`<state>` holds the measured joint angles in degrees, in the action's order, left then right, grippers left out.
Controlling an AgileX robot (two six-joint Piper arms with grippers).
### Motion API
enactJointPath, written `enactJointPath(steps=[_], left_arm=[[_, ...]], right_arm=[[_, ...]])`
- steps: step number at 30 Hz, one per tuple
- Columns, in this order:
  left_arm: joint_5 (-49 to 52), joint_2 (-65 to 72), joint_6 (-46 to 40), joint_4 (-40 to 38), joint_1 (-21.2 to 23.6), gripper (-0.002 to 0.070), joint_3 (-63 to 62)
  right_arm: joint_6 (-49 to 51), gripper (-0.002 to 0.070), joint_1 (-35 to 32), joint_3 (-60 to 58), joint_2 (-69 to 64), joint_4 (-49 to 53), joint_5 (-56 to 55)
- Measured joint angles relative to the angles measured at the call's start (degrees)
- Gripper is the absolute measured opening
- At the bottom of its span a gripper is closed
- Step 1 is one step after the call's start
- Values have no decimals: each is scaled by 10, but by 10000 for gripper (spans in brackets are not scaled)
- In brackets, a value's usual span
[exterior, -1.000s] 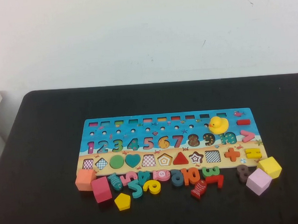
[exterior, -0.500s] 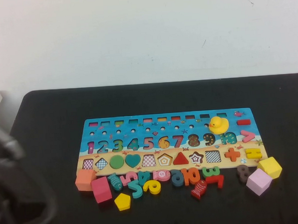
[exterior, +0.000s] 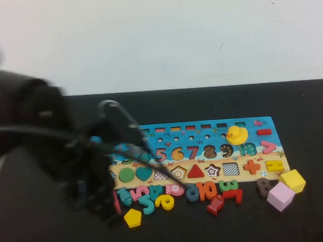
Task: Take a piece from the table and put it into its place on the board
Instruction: Pick up the "Pentagon"
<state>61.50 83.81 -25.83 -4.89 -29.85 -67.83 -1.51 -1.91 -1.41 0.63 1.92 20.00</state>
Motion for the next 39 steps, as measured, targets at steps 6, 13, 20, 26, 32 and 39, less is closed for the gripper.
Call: enactJointPath(steps=[6,13,20,26,32,39], left_arm=[[3,113,33,4,-31,13,-53],[22,211,49,10,-32,316,-70],[-46,265,51,15,-32,516,-70],[-99,286,43,19,-32,502,-71],[-129,310,40,25,-30,470,-71],[-151,313,40,-2,4,451,-71]], right_arm=[[0,19,0,0,0,1,0],[0,19,0,0,0,1,0],[0,19,0,0,0,1,0],[0,19,0,0,0,1,0],[0,19,0,0,0,1,0],[0,19,0,0,0,1,0]])
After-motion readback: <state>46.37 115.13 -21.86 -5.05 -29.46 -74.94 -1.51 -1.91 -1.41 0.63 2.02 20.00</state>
